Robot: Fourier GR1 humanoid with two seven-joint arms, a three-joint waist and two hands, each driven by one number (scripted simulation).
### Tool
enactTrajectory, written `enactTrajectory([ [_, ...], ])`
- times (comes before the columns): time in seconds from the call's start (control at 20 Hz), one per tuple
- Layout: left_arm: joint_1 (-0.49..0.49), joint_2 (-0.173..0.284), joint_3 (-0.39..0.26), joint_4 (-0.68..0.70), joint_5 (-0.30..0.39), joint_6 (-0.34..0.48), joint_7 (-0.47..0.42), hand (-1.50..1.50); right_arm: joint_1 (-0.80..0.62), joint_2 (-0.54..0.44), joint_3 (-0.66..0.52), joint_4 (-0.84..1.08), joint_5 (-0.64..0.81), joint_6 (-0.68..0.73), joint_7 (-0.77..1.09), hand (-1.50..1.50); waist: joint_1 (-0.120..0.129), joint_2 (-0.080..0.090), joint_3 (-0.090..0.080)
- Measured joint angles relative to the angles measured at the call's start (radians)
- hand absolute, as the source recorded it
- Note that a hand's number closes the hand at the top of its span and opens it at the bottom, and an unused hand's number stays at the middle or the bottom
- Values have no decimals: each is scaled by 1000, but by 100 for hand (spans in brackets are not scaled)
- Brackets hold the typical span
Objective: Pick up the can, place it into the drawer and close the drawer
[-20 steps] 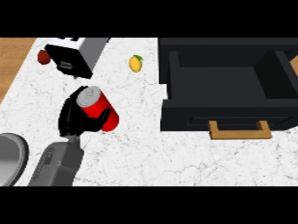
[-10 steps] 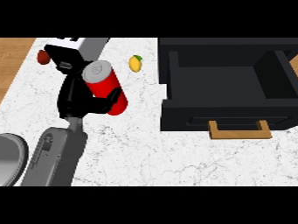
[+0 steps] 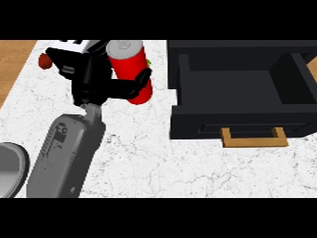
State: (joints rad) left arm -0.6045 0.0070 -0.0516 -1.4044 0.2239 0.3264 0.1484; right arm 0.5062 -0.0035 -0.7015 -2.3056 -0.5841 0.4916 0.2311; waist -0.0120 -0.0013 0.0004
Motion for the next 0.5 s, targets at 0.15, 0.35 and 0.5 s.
enactTrajectory([
  [0.15, -80, -4, 2, 47, 2, 25, 20, 150, -24, -17, -16, 16, -8, -6, 16, -150, -1, 1, 0],
  [0.35, -189, -6, -23, 116, 10, 87, 41, 150, -29, -17, 9, -5, -3, -28, 30, -150, -6, 2, 0],
  [0.5, -271, -6, -36, 184, 19, 124, 37, 150, -46, -18, 5, 11, 2, -21, 30, -150, -7, 2, 0],
])
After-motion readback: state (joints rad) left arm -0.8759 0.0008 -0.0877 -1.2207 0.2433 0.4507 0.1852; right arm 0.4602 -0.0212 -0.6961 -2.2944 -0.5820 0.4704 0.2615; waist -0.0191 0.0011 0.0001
